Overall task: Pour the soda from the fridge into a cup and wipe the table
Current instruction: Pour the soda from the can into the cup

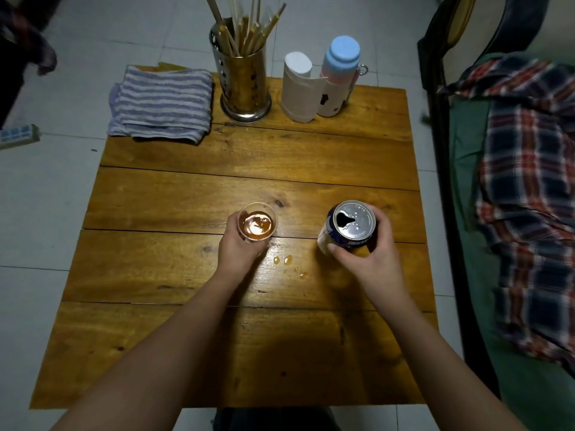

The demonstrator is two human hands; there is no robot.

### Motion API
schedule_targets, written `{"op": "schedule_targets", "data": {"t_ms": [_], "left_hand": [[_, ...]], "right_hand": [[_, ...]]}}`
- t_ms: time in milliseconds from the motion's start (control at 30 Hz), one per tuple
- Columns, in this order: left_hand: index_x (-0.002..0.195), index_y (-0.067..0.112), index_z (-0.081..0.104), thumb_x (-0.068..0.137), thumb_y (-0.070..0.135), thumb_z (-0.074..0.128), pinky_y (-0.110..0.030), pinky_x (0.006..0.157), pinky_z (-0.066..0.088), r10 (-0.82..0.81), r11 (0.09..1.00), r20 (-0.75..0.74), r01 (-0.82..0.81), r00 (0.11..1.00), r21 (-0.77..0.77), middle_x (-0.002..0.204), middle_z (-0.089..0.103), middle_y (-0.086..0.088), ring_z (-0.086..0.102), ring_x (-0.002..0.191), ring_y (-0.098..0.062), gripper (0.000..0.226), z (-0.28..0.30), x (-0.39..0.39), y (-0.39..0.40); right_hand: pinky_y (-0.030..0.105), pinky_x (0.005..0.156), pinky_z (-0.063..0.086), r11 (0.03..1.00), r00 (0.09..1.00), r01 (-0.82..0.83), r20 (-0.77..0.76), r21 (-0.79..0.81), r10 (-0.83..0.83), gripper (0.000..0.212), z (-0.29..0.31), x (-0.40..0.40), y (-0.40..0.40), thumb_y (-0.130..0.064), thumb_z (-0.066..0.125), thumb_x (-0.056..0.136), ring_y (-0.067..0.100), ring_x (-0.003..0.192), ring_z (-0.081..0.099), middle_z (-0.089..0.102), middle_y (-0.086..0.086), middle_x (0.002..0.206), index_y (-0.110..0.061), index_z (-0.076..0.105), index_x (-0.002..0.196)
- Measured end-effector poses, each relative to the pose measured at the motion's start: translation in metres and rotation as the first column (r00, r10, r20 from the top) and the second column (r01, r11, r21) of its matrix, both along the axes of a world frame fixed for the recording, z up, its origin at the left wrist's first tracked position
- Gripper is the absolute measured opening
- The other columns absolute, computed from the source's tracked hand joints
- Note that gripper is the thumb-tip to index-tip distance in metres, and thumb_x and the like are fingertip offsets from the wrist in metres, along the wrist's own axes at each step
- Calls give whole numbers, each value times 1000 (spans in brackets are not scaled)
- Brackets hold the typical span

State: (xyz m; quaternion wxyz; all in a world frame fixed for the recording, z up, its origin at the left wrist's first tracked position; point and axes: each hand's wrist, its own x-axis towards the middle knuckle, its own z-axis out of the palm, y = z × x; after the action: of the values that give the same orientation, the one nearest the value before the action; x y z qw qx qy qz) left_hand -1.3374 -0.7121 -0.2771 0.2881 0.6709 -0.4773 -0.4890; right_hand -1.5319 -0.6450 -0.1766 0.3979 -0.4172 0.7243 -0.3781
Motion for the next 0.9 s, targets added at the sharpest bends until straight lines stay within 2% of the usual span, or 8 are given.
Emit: {"op": "schedule_targets", "data": {"t_ms": [200, 367, 433, 533, 633, 733, 800, 900], "left_hand": [[133, 17, 39, 67, 12, 80, -28, 94, 39, -31, 999, 3, 31, 1000, 23, 125, 54, -2, 50, 114, -16, 78, 5, 1, 1], [142, 10, 28, 72, 8, 75, -36, 107, 36, -14, 993, 66, 6, 998, 119, 138, 47, -11, 45, 127, -23, 84, 28, 10, 6], [141, 9, 31, 76, 8, 72, -39, 108, 37, 21, 990, 72, -31, 997, 135, 139, 46, -14, 45, 127, -25, 77, 42, 14, 8], [133, 6, 43, 81, 10, 67, -33, 100, 39, 74, 993, 81, -81, 994, 85, 128, 53, -14, 49, 120, -24, 57, 77, 19, 12], [119, 5, 55, 87, 12, 60, -22, 85, 41, 105, 993, -4, -105, 994, 61, 113, 59, -12, 53, 104, -19, 34, 116, 21, 17], [92, 14, 62, 92, 14, 51, -28, 82, 44, 125, 988, -154, -109, 980, 106, 97, 63, -8, 58, 93, -21, 11, 150, 20, 22], [87, 16, 60, 94, 16, 44, -32, 79, 46, 159, 978, -269, -115, 950, 172, 90, 64, -8, 61, 83, -19, 17, 170, 17, 26], [93, 12, 60, 97, 27, 36, -27, 72, 50, 155, 968, -394, -59, 906, 245, 95, 67, -12, 64, 80, -18, 28, 193, 12, 33]], "right_hand": [[11, 92, 36, 1000, 1000, -8, -3, -17, 8, 74, 10, 0, 2, -11, 79, 67, 2, 115, 44, 47, -13, 123, -35, 35, 122], [10, 94, 36, 998, 999, -31, 4, -50, 32, 72, 38, -1, 3, -11, 78, 69, 2, 114, 45, 48, -15, 119, -33, 35, 122], [11, 95, 36, 998, 999, -40, 6, -52, 41, 73, 50, 1, 2, -11, 78, 69, 4, 116, 45, 49, -11, 122, -28, 36, 126], [18, 100, 36, 995, 998, -68, 16, -69, 69, 78, 80, 5, 2, -13, 78, 69, 7, 120, 44, 48, -9, 127, -24, 35, 133], [26, 106, 34, 988, 993, -113, 18, -105, 116, 81, 110, 9, 1, -13, 78, 69, 8, 125, 40, 45, -9, 131, -25, 33, 135], [18, 101, 34, 978, 987, -146, 40, -147, 153, 83, 139, 14, 1, -12, 78, 69, 2, 121, 40, 43, -17, 126, -32, 31, 135], [12, 95, 34, 969, 982, -175, 46, -173, 185, 81, 154, 17, 1, -13, 78, 69, 0, 118, 41, 44, -21, 122, -32, 32, 134], [9, 91, 35, 955, 970, -226, 43, -193, 239, 78, 171, 23, 2, -15, 78, 69, -5, 110, 45, 45, -29, 112, -29, 33, 131]]}}
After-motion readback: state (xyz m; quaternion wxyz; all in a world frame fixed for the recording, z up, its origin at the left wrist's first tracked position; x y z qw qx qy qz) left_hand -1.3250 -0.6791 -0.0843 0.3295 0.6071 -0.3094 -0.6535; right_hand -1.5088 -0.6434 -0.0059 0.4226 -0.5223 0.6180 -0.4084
